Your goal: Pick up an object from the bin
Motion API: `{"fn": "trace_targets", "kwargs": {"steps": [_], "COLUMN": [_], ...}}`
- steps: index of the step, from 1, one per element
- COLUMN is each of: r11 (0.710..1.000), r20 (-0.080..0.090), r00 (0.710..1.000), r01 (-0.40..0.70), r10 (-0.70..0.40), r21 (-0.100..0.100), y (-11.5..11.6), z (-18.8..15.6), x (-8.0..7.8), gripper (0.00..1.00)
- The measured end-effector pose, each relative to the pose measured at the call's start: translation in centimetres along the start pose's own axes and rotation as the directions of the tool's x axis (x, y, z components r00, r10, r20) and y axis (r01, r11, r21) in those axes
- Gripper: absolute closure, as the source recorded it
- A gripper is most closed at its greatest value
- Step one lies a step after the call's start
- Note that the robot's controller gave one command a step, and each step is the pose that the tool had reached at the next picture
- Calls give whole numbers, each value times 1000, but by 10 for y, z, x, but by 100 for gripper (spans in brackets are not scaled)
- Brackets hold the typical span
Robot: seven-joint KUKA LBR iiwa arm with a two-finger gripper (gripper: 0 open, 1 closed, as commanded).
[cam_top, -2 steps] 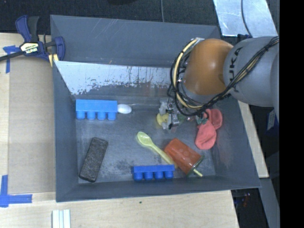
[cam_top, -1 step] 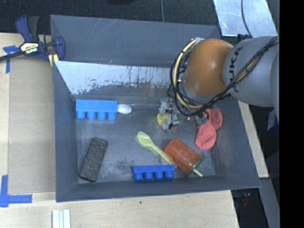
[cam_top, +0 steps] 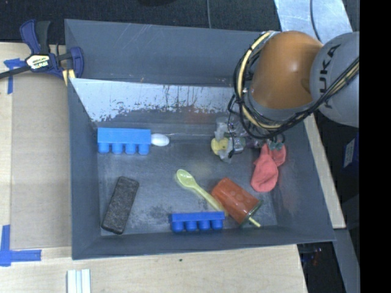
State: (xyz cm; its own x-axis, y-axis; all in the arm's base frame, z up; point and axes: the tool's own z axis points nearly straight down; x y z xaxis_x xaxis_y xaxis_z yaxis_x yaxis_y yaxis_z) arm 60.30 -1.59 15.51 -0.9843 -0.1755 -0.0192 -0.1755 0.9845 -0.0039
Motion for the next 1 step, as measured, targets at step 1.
{"fn": "trace_targets", "kwargs": {"steps": [1], "r11": [997], "r20": [14], "r00": [997], "r01": [-71], "r10": [71], "r21": [1], "y": [-13], "z": [-68], "x": [-2], "gripper": [100]}}
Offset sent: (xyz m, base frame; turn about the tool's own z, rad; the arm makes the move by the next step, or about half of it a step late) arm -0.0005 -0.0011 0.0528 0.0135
